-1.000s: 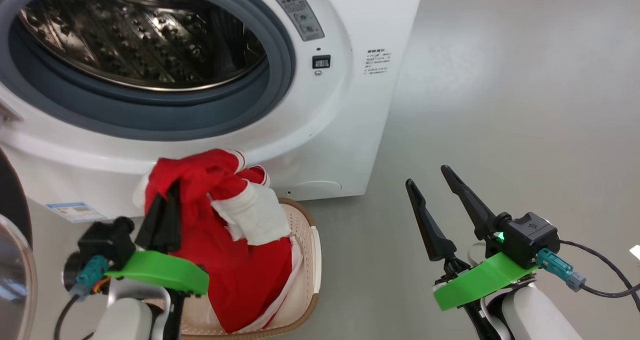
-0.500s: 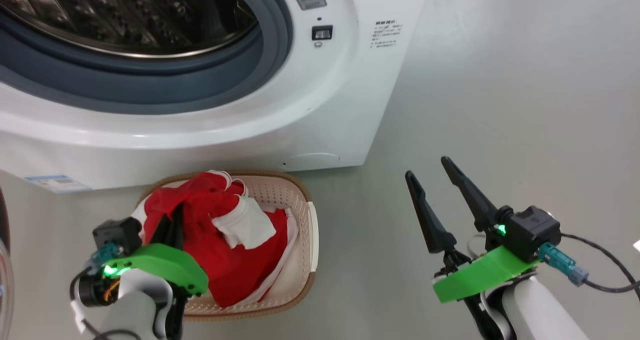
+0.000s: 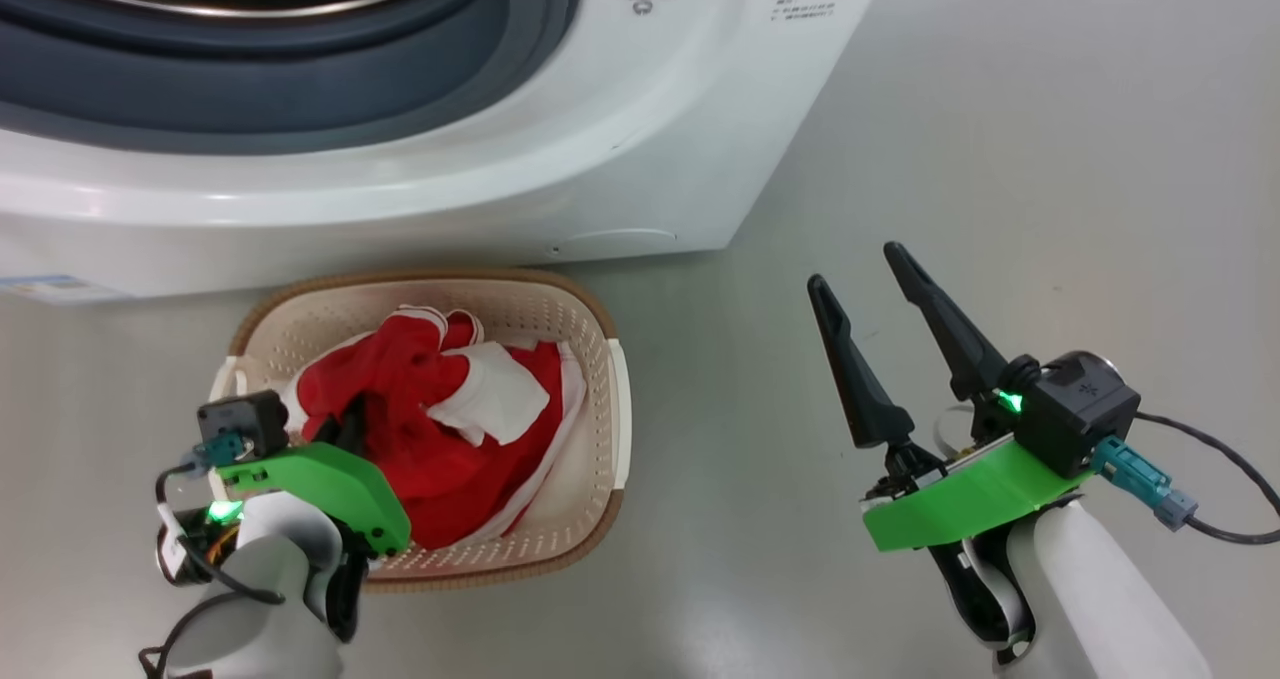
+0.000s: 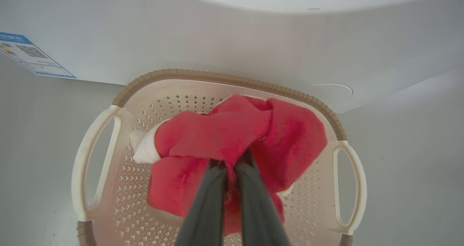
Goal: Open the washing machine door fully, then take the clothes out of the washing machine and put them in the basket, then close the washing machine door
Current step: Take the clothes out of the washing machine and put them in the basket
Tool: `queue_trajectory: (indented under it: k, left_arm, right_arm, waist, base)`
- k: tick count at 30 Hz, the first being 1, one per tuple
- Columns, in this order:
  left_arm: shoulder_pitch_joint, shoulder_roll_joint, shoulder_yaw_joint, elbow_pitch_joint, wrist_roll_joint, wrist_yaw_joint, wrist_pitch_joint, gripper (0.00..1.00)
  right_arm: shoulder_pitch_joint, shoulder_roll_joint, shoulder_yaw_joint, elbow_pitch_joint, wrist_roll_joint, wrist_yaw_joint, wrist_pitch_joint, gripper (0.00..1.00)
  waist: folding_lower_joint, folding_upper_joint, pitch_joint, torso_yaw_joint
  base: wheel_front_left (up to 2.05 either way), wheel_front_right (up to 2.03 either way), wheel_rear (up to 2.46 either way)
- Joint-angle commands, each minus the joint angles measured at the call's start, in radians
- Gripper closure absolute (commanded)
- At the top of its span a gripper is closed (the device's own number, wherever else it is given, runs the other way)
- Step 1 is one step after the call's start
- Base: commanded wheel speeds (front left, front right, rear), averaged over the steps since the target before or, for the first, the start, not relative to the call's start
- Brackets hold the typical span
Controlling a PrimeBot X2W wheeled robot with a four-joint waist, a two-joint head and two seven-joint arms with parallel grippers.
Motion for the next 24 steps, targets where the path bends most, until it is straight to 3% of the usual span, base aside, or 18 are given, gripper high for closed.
queue_trajectory:
  k: [1,19,20,21,23,24]
  left_arm:
    - [-0.019,0.025,0.018,0.012,-0.008,-0.008,-0.009,1.00]
    - [-0.085,0.040,-0.030,0.122,-0.018,-0.021,0.107,1.00]
    - [-0.083,0.040,-0.028,0.123,-0.022,-0.021,0.109,0.92]
    - [-0.082,0.040,-0.027,0.124,-0.025,-0.022,0.109,0.69]
    - [-0.082,0.042,-0.029,0.125,-0.025,-0.020,0.097,0.00]
    - [-0.082,0.043,-0.028,0.125,-0.026,-0.018,0.086,0.00]
  right_arm:
    - [-0.012,0.006,0.017,-0.028,-0.006,0.006,-0.006,0.00]
    - [-0.048,0.006,0.029,-0.035,0.009,0.006,-0.006,0.00]
    - [-0.048,0.006,0.028,-0.034,0.010,0.006,-0.006,0.00]
    - [-0.048,0.006,0.027,-0.032,0.010,0.006,-0.006,0.00]
    - [-0.050,0.006,0.023,-0.028,0.011,0.006,-0.006,0.00]
    - [-0.050,0.006,0.020,-0.026,0.011,0.006,-0.006,0.00]
  waist:
    - [0.0000,-0.0001,0.037,-0.007]
    - [0.0000,-0.0001,0.119,-0.042]
    - [0.0000,-0.0001,0.118,-0.043]
    - [0.0000,-0.0001,0.117,-0.044]
    - [0.0000,-0.0001,0.114,-0.044]
    - [0.0000,-0.0001,0.111,-0.043]
  base:
    - [0.00,0.00,0.00]
    - [0.00,0.00,0.00]
    - [0.00,0.00,0.00]
    - [0.00,0.00,0.00]
    - [0.00,0.00,0.00]
    - [0.00,0.00,0.00]
